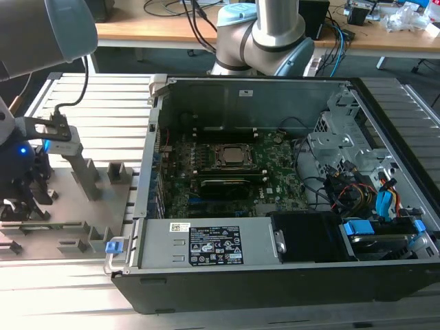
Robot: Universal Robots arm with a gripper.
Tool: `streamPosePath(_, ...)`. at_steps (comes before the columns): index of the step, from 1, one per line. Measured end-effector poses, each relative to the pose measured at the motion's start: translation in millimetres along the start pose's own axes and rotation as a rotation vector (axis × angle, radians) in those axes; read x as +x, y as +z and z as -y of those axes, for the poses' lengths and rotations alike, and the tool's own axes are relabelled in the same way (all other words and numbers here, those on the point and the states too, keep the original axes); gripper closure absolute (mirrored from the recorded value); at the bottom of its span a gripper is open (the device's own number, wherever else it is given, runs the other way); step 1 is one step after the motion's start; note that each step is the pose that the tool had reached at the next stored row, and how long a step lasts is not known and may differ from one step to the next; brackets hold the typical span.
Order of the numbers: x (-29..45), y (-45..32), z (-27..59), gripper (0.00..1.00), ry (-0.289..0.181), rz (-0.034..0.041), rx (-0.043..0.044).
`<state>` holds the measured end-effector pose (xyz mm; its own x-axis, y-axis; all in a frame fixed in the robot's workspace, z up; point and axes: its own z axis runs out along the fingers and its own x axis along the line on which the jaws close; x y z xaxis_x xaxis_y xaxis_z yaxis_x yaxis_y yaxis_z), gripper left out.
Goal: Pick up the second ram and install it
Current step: 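Pick up the second ram and move it above second insertion slot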
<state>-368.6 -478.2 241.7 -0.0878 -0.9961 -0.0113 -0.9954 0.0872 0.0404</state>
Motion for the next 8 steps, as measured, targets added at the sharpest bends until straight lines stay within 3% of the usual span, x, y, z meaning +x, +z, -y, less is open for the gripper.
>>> streamPosePath(6,6.5,17.7,-0.9,0.64,-0.004,-0.0003,-0.0002)
streamPosePath(8,7.7,27.1,-4.7,0.64,-0.029,-0.0009,-0.0003)
